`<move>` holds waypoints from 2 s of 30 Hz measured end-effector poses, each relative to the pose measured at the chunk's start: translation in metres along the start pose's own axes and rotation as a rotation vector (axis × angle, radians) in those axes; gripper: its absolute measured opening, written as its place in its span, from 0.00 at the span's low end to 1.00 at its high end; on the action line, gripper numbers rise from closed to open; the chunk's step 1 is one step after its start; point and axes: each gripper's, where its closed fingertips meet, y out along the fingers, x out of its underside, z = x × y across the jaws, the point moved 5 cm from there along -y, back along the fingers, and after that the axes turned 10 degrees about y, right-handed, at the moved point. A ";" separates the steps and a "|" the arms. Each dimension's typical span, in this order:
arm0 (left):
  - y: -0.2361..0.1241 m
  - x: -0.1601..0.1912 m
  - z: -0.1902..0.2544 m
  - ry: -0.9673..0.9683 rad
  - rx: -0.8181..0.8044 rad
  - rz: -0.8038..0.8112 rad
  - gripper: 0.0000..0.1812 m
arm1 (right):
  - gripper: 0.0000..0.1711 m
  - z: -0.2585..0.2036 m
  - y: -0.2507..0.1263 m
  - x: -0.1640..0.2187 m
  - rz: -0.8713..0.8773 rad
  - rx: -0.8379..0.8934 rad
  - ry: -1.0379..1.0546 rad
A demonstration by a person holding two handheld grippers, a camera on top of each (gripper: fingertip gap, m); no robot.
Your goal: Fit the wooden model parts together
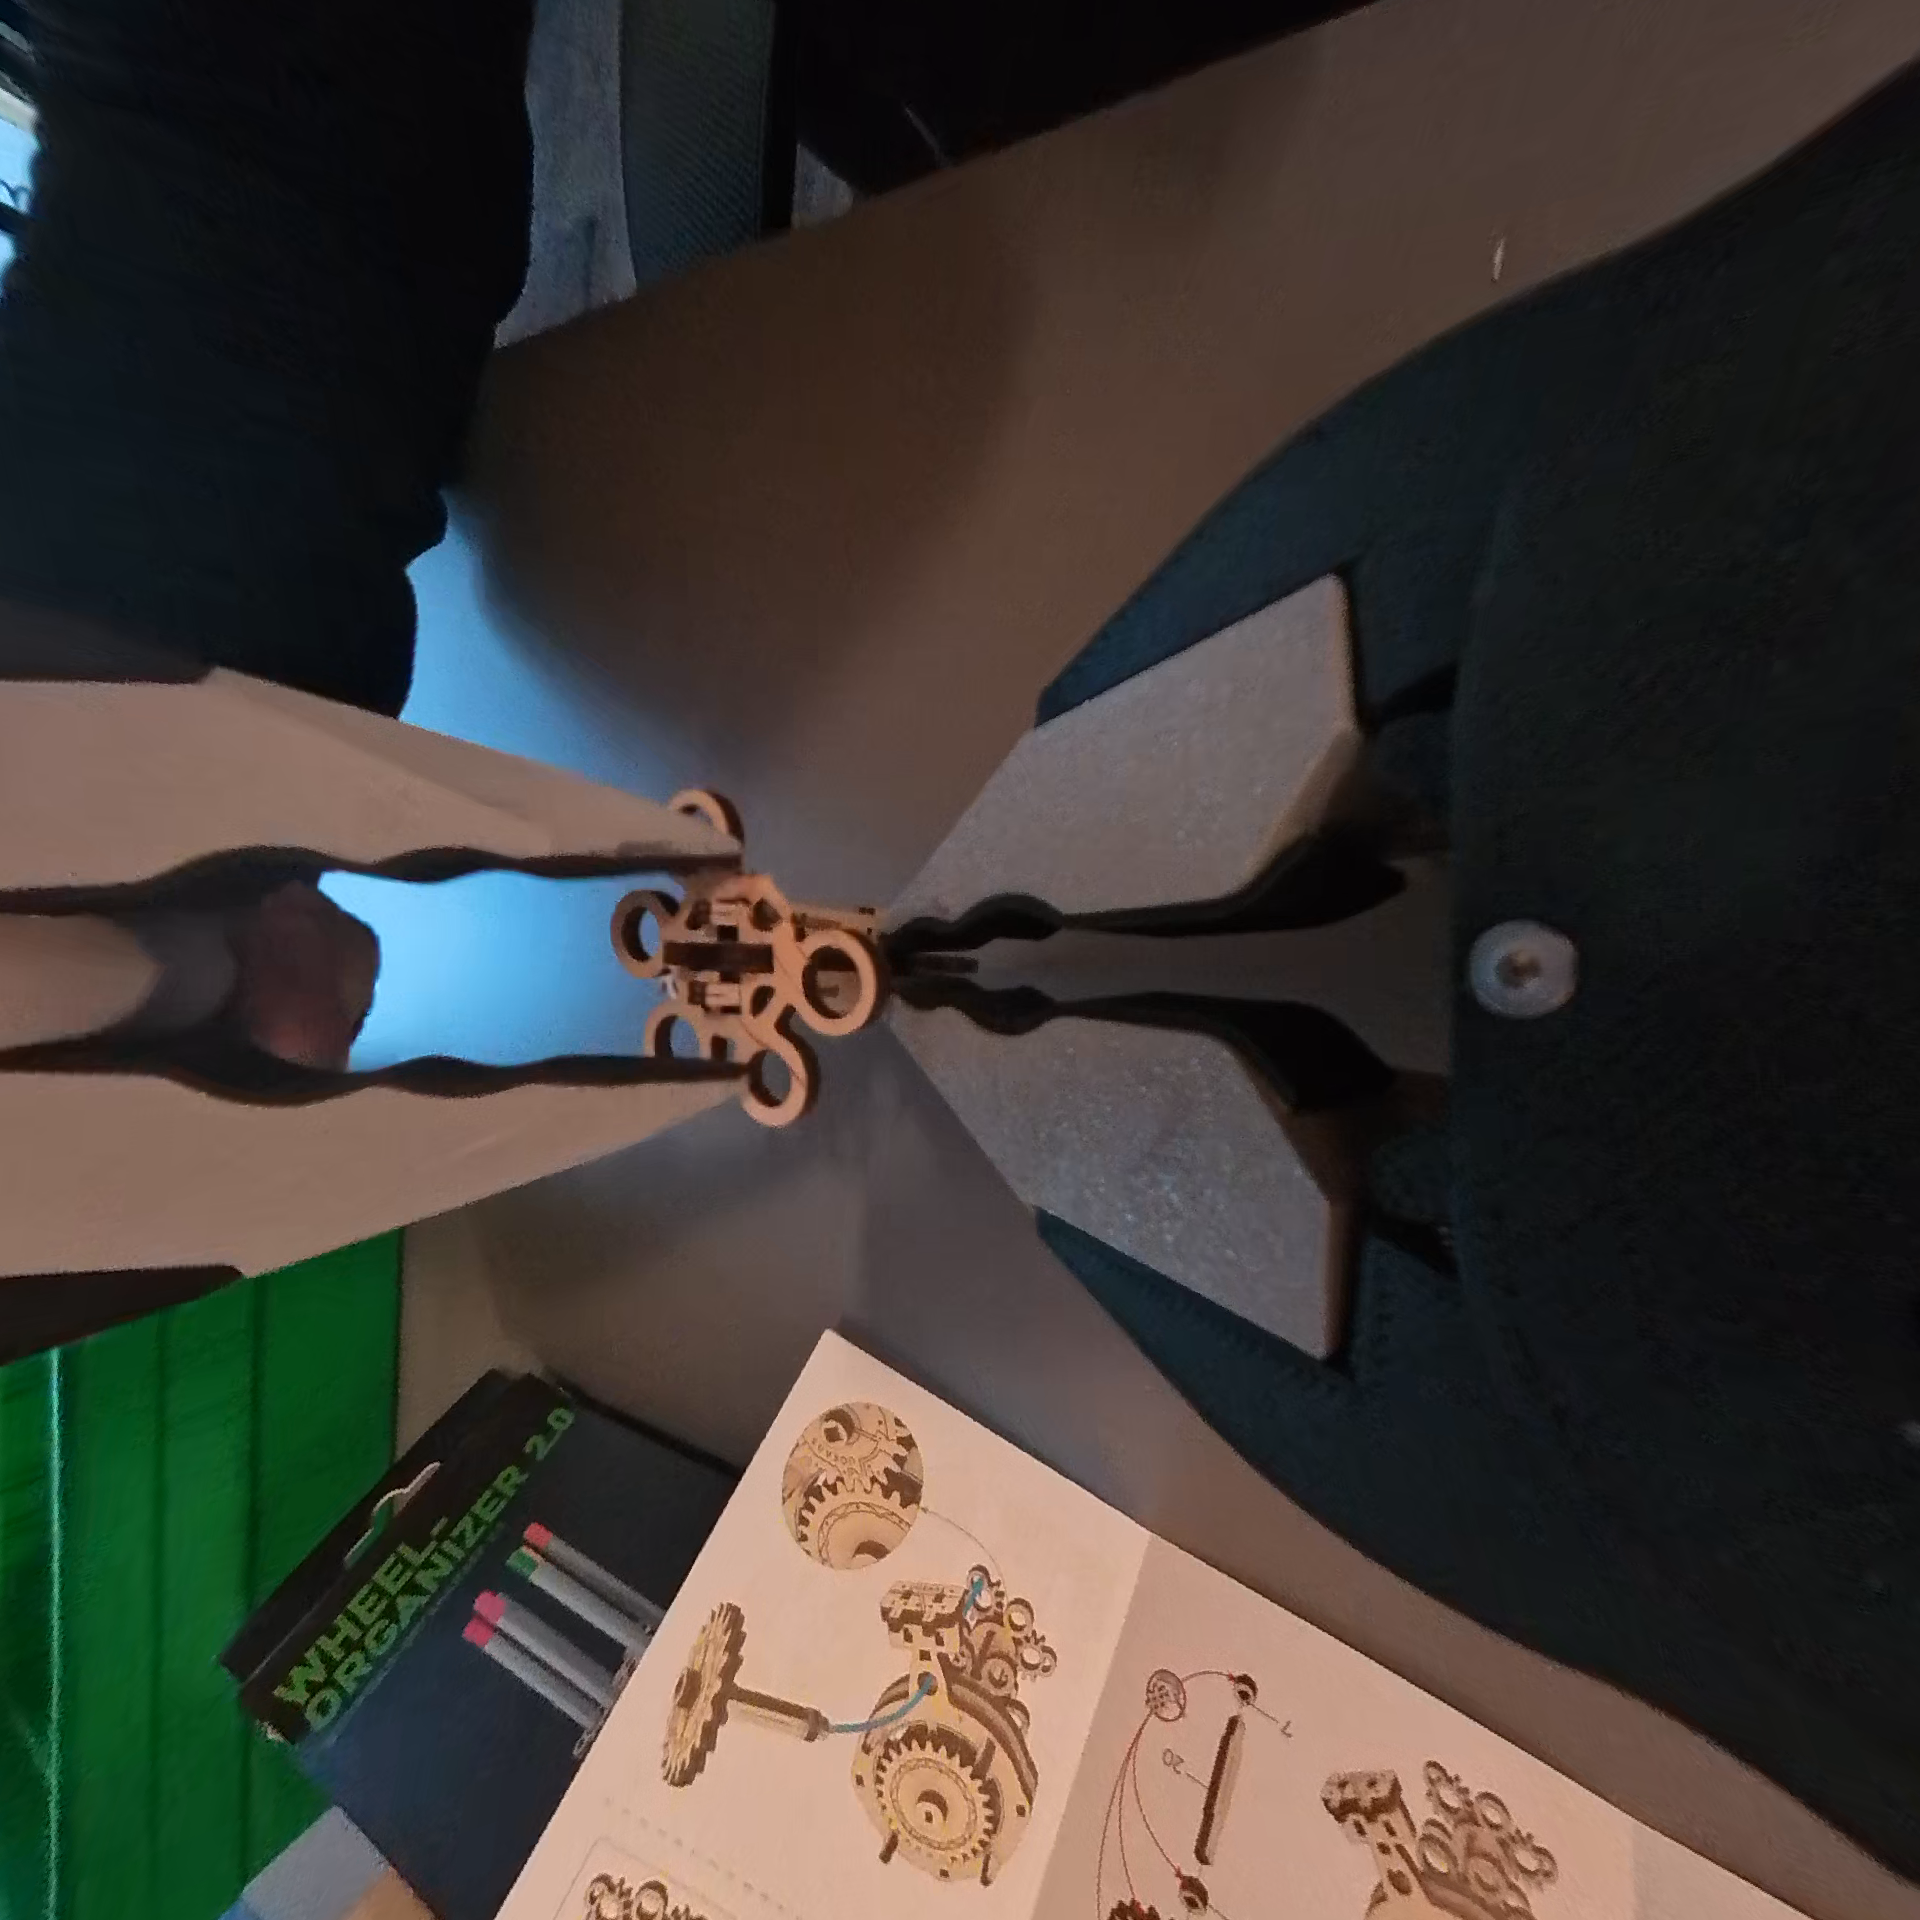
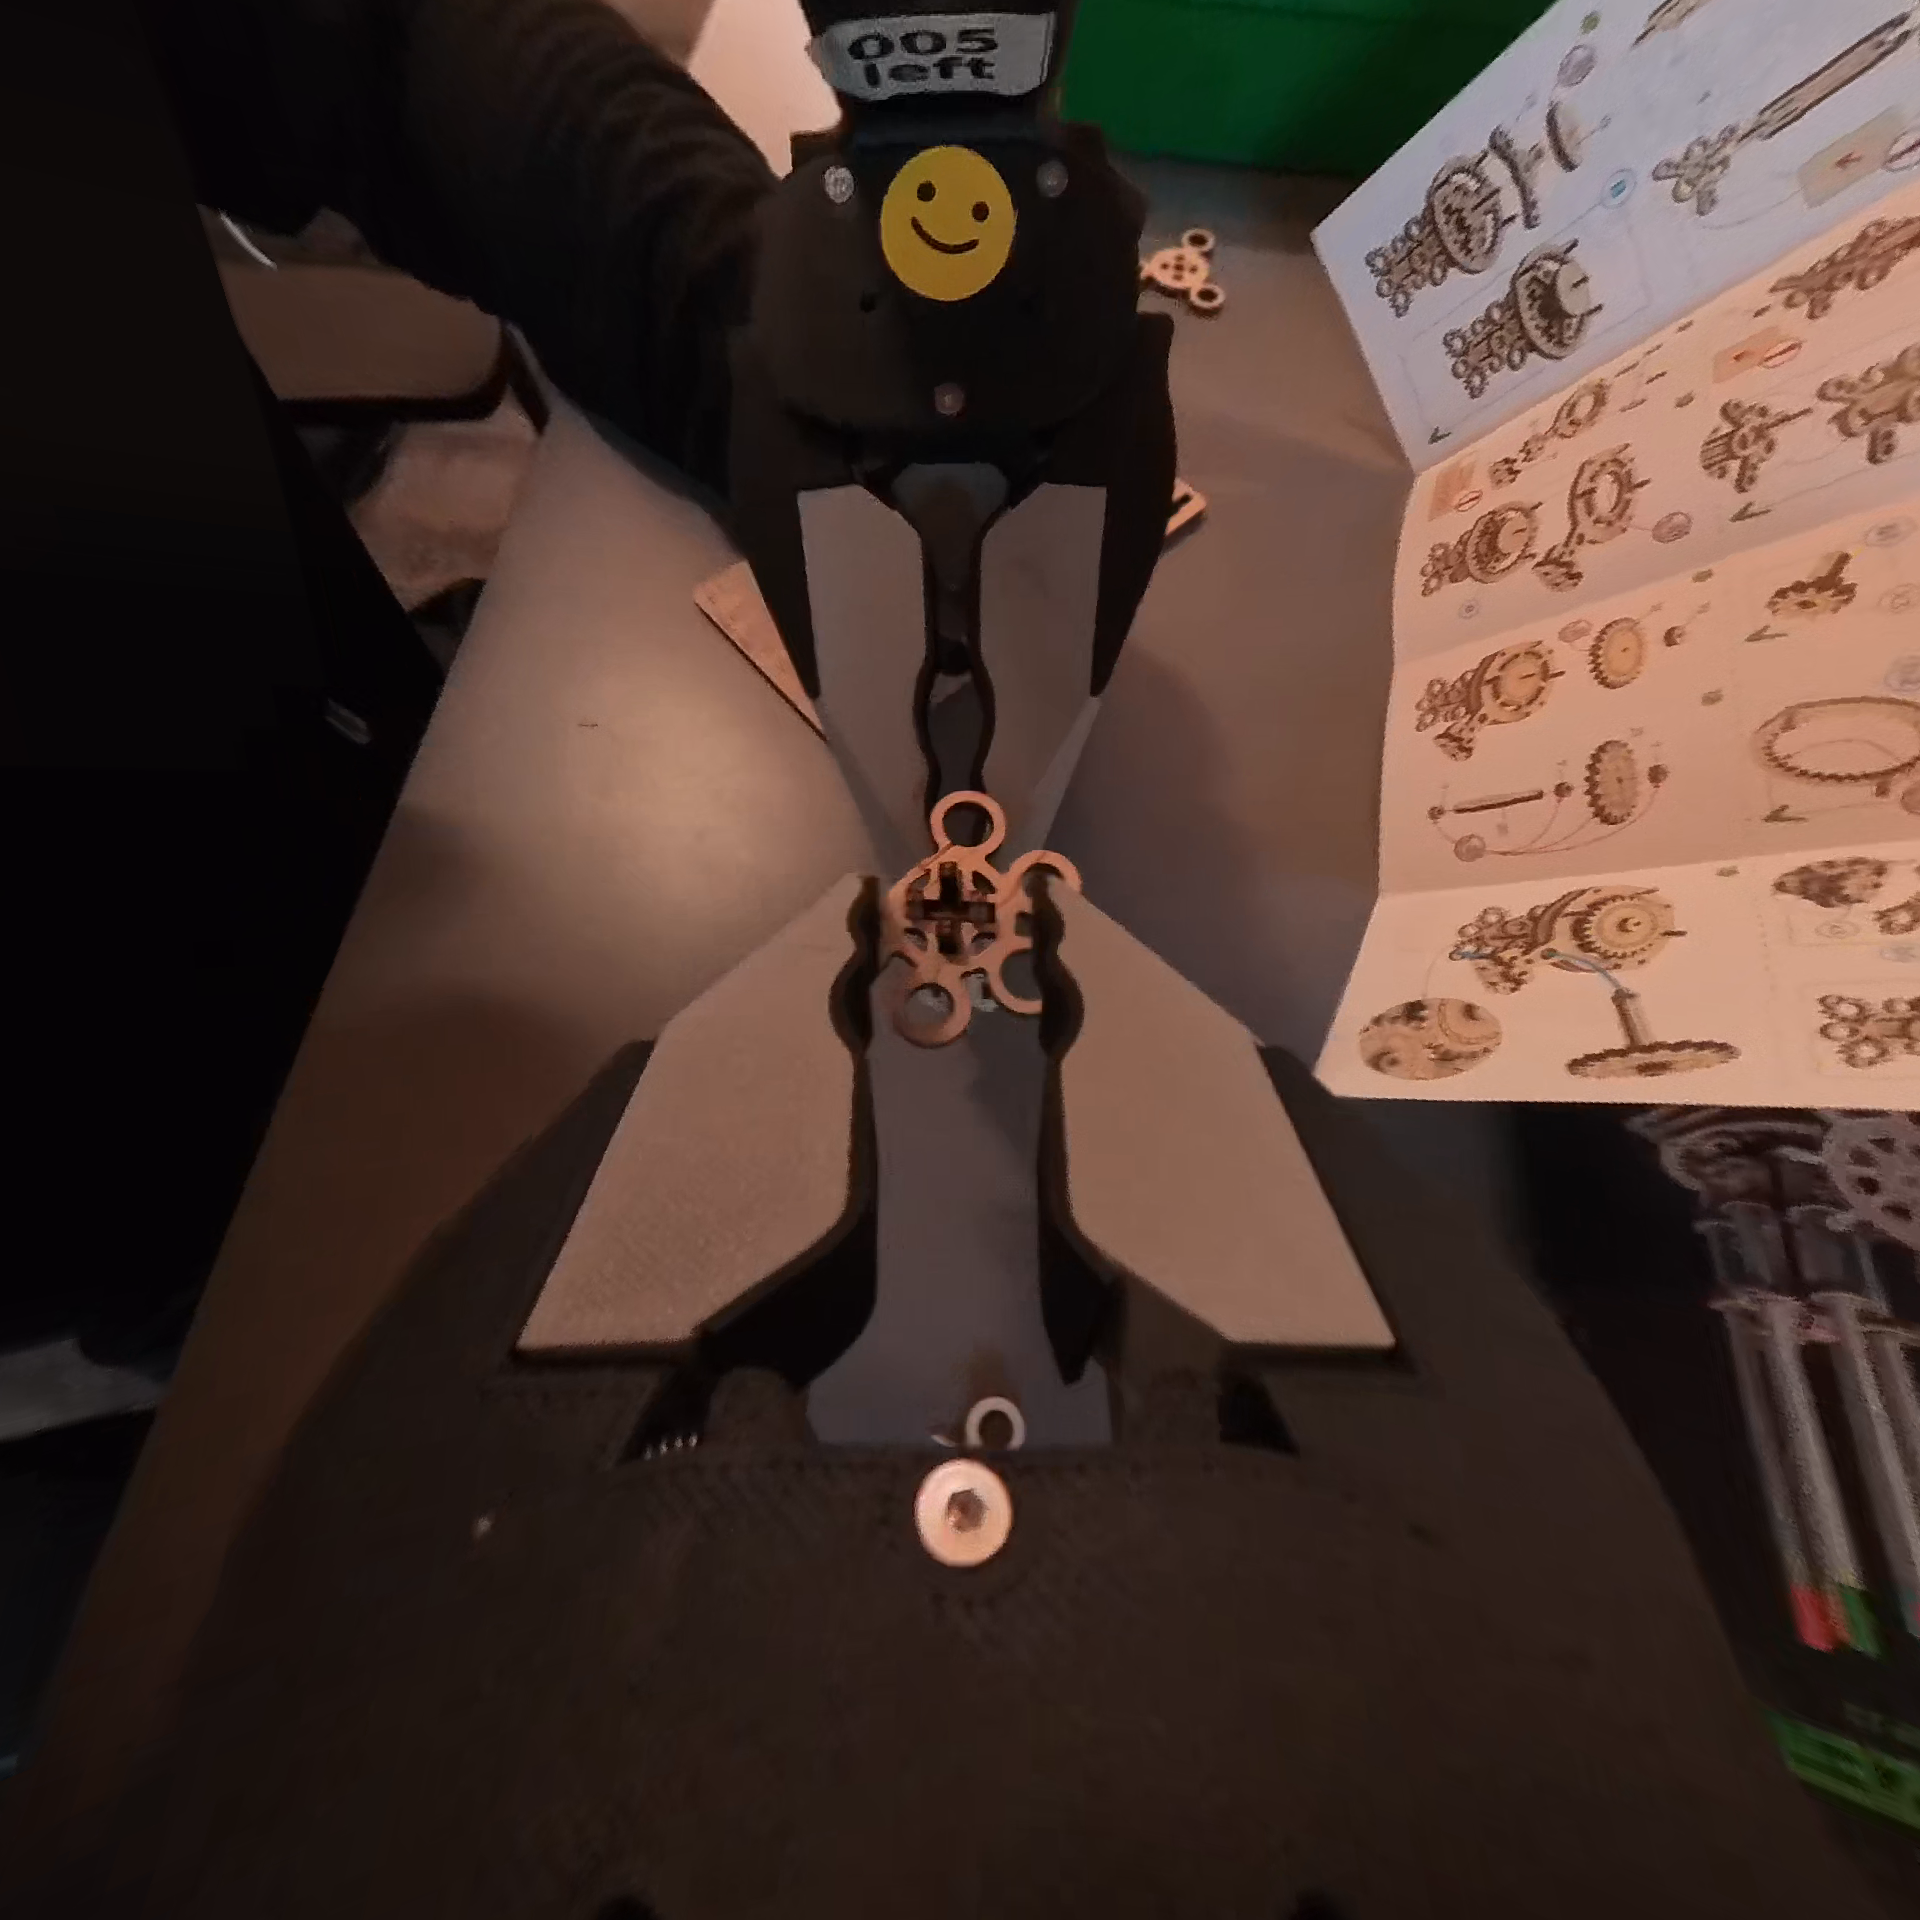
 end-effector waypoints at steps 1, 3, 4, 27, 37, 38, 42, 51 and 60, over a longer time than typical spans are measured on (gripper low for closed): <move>0.000 0.000 0.000 0.003 -0.003 -0.004 0.00 | 0.18 0.000 -0.001 0.001 0.002 -0.023 0.030; 0.001 0.001 0.000 0.007 -0.007 -0.015 0.01 | 0.12 0.005 0.000 0.004 -0.002 0.004 0.046; 0.002 0.003 0.001 0.005 -0.005 -0.023 0.01 | 0.12 0.005 0.001 0.005 -0.011 0.006 0.036; -0.001 -0.001 -0.003 -0.022 -0.026 0.030 0.01 | 0.12 0.003 -0.008 0.005 0.094 0.017 0.015; -0.003 -0.004 -0.004 -0.029 -0.033 0.045 0.00 | 0.07 0.005 -0.009 0.002 0.159 -0.022 0.061; -0.003 -0.004 -0.004 -0.029 -0.036 0.041 0.00 | 0.06 0.005 -0.008 0.001 0.162 -0.027 0.063; -0.004 -0.002 -0.005 -0.037 -0.040 0.036 0.01 | 0.06 0.005 -0.006 0.001 0.162 -0.016 0.053; -0.002 -0.001 -0.005 -0.043 -0.035 0.030 0.01 | 0.06 0.003 -0.003 0.002 0.158 0.024 0.010; -0.005 -0.004 -0.005 -0.051 -0.029 0.050 0.00 | 0.06 0.003 -0.005 0.001 0.198 0.012 0.009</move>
